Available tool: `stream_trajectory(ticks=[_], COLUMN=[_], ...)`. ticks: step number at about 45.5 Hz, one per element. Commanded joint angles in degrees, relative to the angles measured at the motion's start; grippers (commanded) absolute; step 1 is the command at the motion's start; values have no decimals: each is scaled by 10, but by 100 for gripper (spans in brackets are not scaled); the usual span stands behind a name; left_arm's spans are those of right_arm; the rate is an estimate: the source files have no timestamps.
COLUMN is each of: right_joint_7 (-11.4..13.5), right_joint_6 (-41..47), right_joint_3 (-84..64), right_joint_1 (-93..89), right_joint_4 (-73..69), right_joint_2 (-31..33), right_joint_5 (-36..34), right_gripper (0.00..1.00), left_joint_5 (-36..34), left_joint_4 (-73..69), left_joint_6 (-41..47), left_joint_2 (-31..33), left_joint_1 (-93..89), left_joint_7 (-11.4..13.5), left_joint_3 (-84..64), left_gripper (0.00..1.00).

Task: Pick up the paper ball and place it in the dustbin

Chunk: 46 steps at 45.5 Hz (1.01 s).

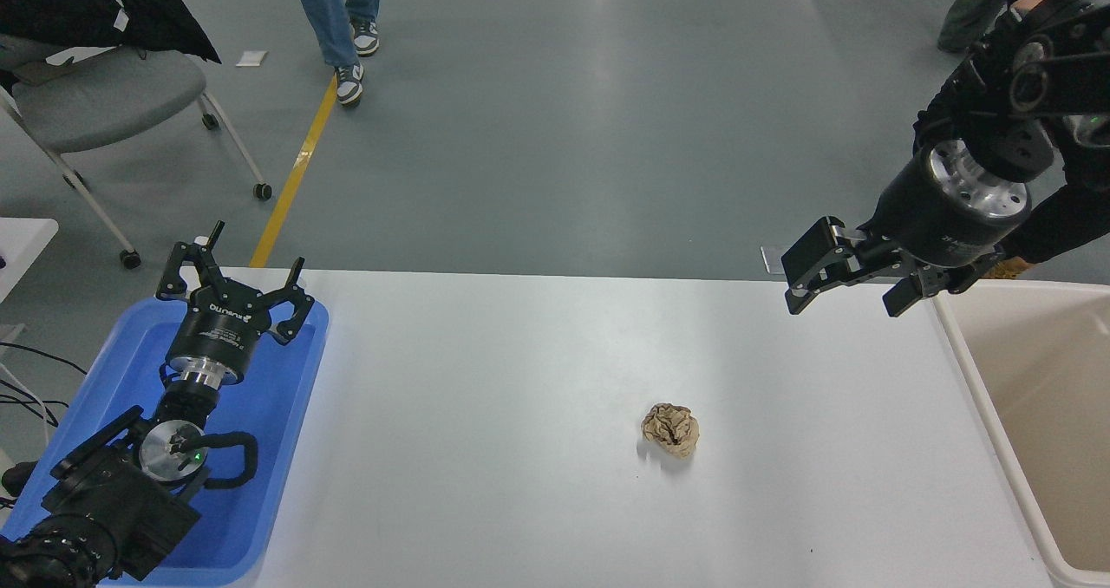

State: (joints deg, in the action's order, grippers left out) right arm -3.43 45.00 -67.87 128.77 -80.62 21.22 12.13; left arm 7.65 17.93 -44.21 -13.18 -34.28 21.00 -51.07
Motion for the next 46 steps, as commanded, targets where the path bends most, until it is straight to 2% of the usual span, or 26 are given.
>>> stream_trajectory(ticks=[1,46], right_joint_7=[0,0], right_joint_6=[0,0], right_joint_3=[3,8], right_joint_1=[1,-7], right_joint_4=[-1,5], right_joint_2=[0,-15], right_joint_5=[0,4], right_gripper=[100,100], left_joint_5=[0,0], left_joint_4=[0,0], left_joint_6=[0,0], left_joint_2=[0,0], left_joint_1=[0,0], left_joint_7=[0,0], left_joint_3=[0,0], left_gripper=[100,100])
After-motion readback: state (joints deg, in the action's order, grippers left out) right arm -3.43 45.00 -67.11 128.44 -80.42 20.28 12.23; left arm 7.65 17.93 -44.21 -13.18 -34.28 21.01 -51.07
